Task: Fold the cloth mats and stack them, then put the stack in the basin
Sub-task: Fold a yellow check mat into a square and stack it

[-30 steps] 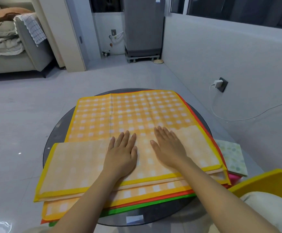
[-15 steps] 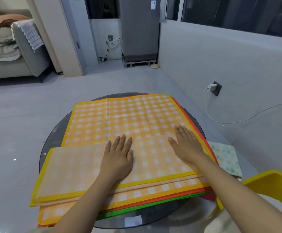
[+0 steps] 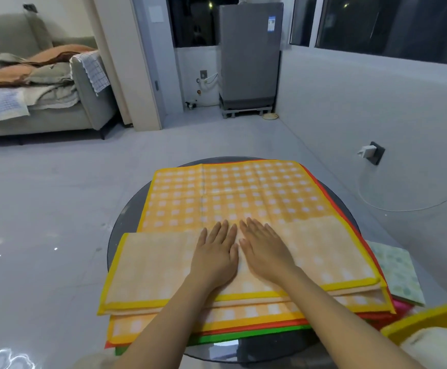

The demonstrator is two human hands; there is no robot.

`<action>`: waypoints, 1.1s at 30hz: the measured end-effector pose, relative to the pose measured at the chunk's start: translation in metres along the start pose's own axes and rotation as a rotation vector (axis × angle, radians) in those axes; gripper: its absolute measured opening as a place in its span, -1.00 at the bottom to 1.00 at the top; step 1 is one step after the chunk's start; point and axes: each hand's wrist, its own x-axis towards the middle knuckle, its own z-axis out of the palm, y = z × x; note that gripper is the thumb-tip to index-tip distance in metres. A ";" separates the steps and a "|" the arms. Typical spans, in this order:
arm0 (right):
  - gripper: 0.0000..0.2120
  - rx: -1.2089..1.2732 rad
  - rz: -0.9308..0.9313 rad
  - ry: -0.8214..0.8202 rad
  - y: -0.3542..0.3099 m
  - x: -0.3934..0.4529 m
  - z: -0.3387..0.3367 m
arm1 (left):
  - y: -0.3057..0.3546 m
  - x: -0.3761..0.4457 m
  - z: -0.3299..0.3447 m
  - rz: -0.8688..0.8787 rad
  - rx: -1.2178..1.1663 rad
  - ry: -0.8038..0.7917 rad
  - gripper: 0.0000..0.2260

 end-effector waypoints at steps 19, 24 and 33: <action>-0.47 -0.048 0.020 -0.064 -0.001 -0.001 0.001 | -0.129 -0.053 -0.026 -0.348 -0.026 0.043 -0.48; -0.51 0.043 -0.028 0.022 -0.016 -0.003 -0.003 | -0.128 -0.057 -0.043 -0.556 -0.109 0.165 -0.47; -0.40 0.096 -0.126 -0.115 -0.070 -0.012 -0.007 | -0.140 -0.064 -0.059 -0.663 -0.450 0.256 -0.47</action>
